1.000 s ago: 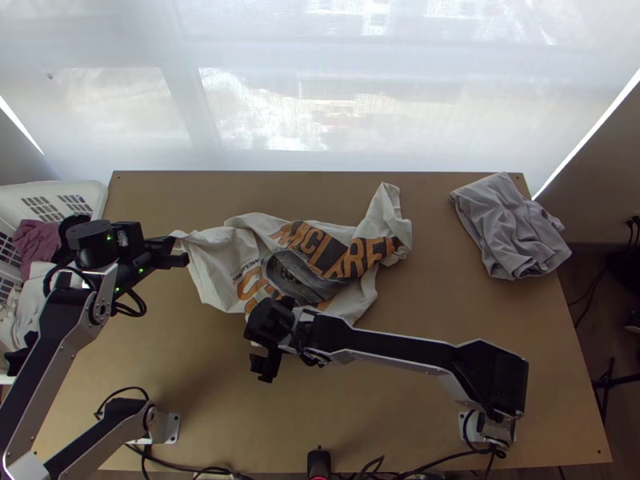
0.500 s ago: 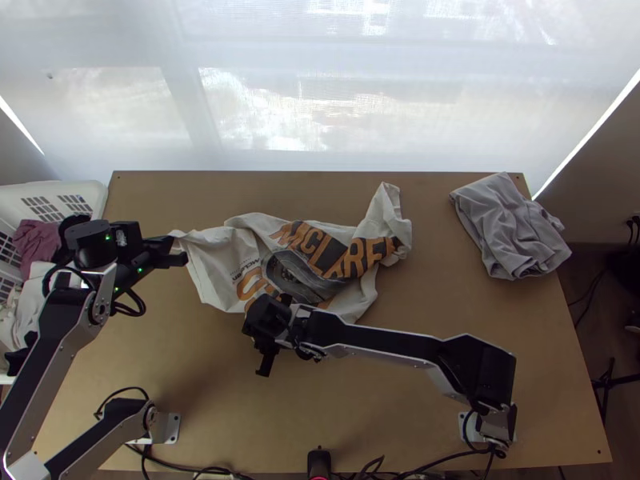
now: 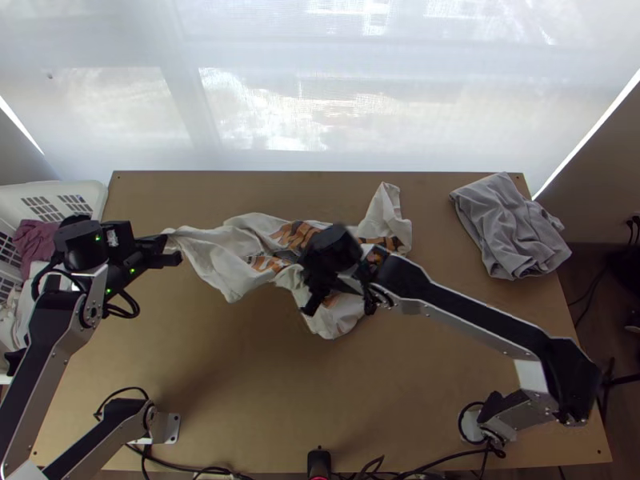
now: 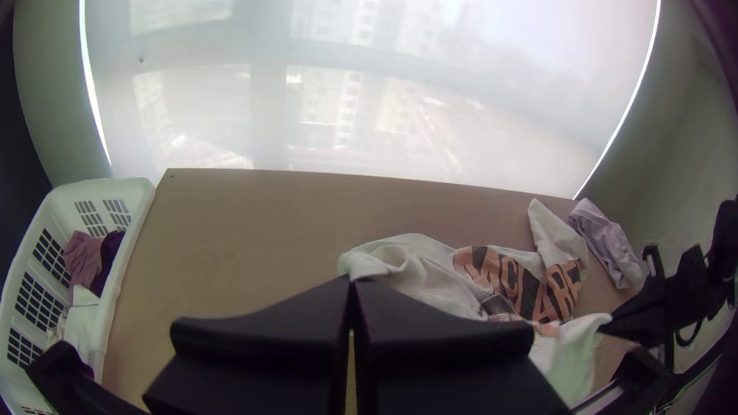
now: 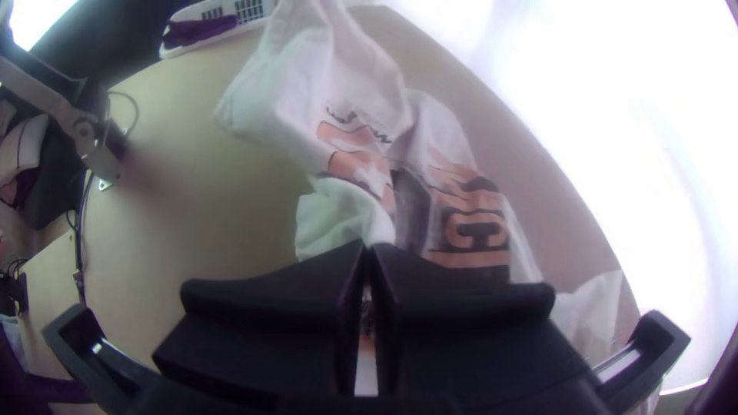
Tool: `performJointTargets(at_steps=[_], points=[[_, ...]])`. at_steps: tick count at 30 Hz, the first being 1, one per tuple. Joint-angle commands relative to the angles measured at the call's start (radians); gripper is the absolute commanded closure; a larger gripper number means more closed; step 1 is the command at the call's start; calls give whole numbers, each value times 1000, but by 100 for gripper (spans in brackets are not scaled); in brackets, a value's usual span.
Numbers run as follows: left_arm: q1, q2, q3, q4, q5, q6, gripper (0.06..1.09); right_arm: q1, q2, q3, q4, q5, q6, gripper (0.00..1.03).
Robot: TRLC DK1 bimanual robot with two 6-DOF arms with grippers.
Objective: Fold the t-shirt
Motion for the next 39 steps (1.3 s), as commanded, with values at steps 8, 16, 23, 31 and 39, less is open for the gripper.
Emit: performJointTargets(at_steps=[8,16,23,31,39], points=[[22,18,125,-58,1,0,105,-303,-320,36,-192,0,-66,100],[28,15,221,-123,1,0,105,-405,-376,131,-238,0,-77,100],[30,-2,346,-200,1,5,105,-460,-428,187,-241,2,-86,100],[19,-1,604,-247,1,6,105,-481,-448,322,-211,25,-102,100],[19,18,813,-302,1,8,105,-474,-503,351,-79,72,-135,100]])
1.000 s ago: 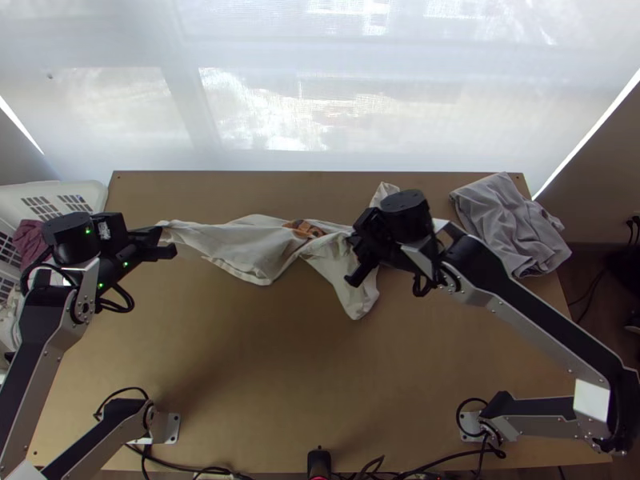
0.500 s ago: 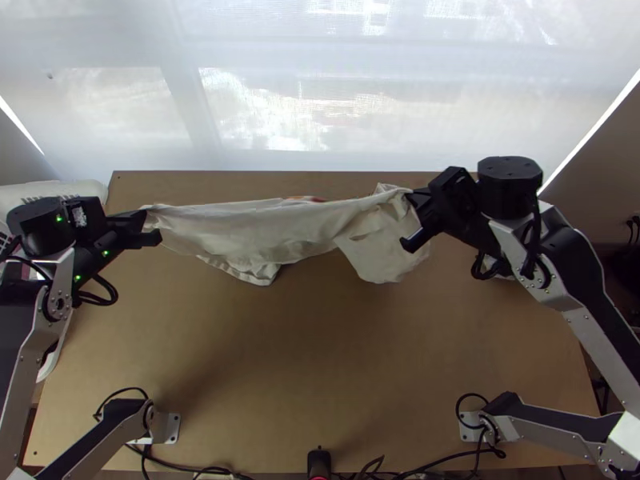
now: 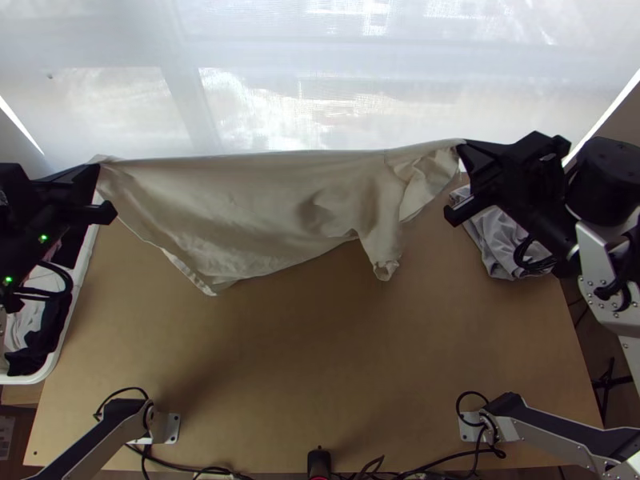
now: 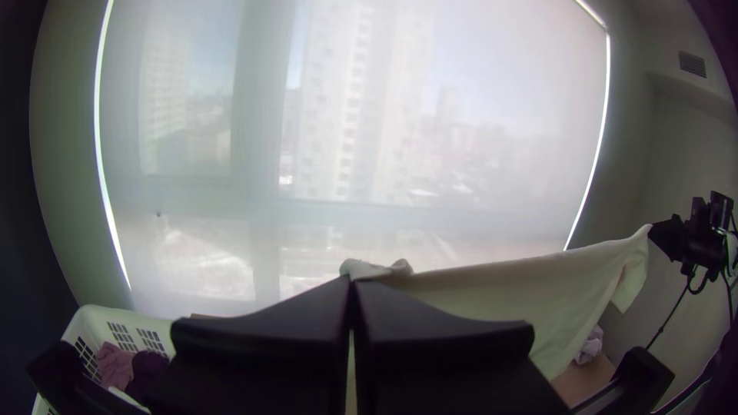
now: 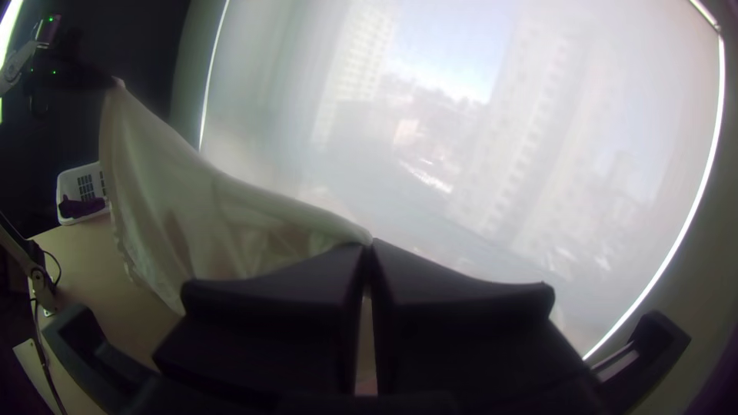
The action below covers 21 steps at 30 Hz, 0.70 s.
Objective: Fold the t-shirt
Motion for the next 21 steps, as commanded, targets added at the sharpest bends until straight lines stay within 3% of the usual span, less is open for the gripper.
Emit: performJointTargets(at_steps=[1,9,21], points=[[0,9,180,-45,-1,2,105,0,-50,36,107,36,-24,100],[25,26,364,-58,-3,10,105,1,-69,113,261,47,-40,100],[37,91,621,-104,-3,12,105,61,-12,336,251,82,-63,100]])
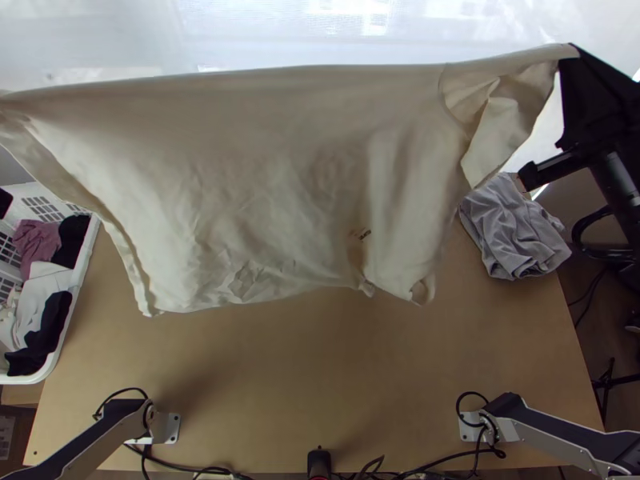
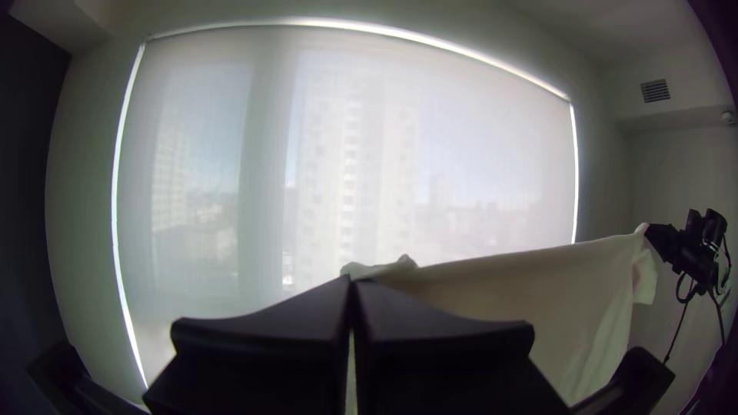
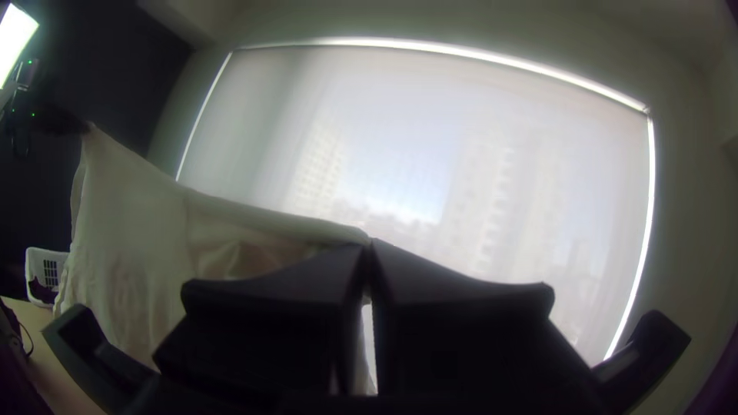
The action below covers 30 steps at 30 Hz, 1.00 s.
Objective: Fold the t-shirt
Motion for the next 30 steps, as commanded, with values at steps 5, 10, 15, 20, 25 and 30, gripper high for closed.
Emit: performJointTargets(at_steps=[5,10,15,20,25,30], points=[[5,15,157,-74,5,7,105,58,-11,135,-54,37,-7,100],[5,-11,188,-109,22,33,105,62,-54,180,-120,39,-9,100],[5,-45,190,-168,47,34,105,62,-107,201,-205,43,-2,100],[5,-92,97,-206,86,30,105,57,-167,167,-293,57,21,100],[4,-95,48,-223,120,22,105,52,-195,137,-351,59,59,100],[4,-155,-59,-309,238,-19,105,58,-198,120,-463,40,122,100]])
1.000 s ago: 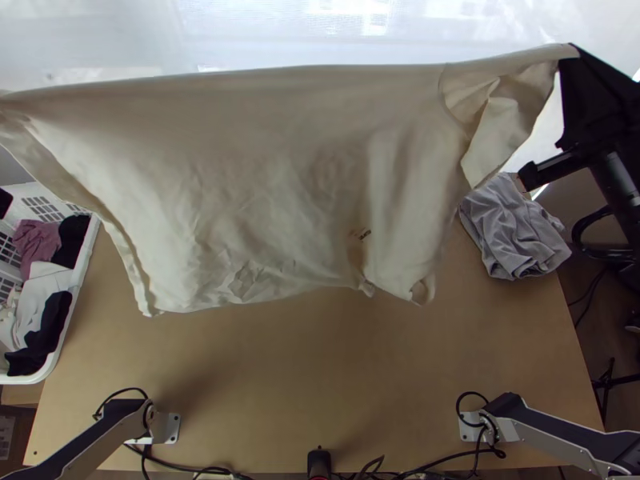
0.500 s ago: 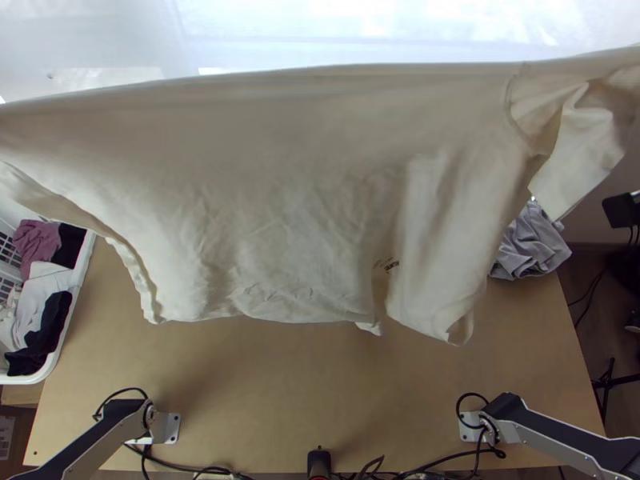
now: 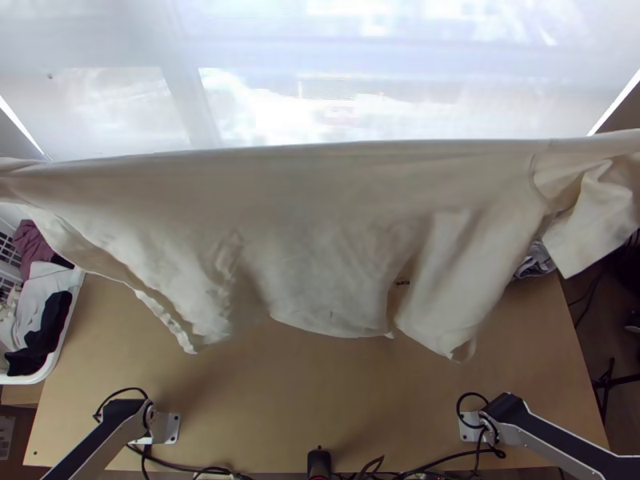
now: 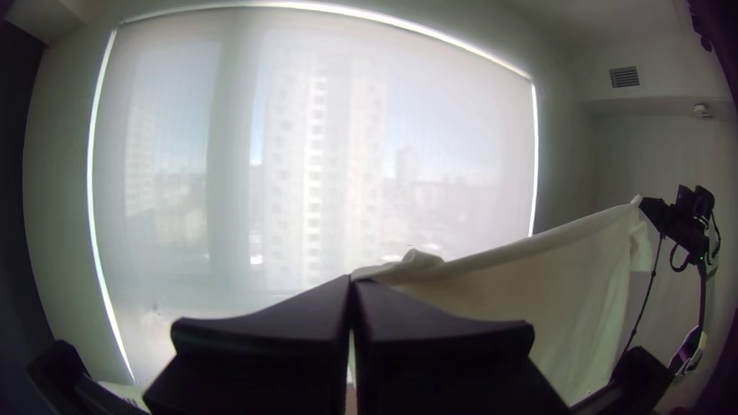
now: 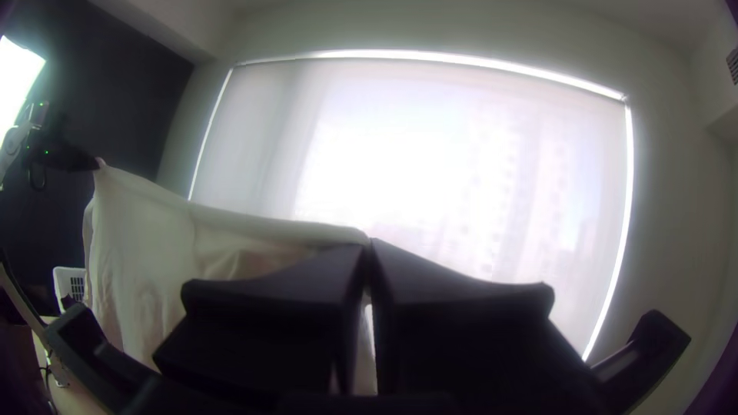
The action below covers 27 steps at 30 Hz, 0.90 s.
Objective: Fold the t-shirt
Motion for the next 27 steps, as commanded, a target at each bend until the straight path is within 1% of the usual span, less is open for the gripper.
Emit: performJointTargets(at_steps=[1,2,4,7,11,13,16,18,20,22,27], points=[[-1,-78,-155,-87,132,-36,105,7,-26,-47,-128,-22,75,100],[-1,-96,-201,-95,155,-36,105,12,-27,-71,-128,-25,87,100],[-1,-125,-294,-95,166,-36,105,32,-29,-128,-121,-28,107,100],[-3,-134,-428,-59,186,-39,105,32,-29,-241,-66,-46,148,100],[-42,-99,-590,44,187,-82,105,33,-24,-412,30,-92,176,100],[-61,-81,-675,136,187,-108,105,41,-9,-485,78,-100,173,100],[-89,-25,-762,231,170,-110,105,35,28,-585,178,-103,156,100],[-98,15,-808,297,161,-108,105,6,62,-637,238,-109,142,100],[-112,57,-854,369,141,-102,105,-34,99,-691,314,-144,144,100],[-124,114,-894,426,134,-90,105,-68,137,-742,396,-155,144,100],[-122,274,-948,594,107,-79,105,-180,267,-792,544,-187,154,100]])
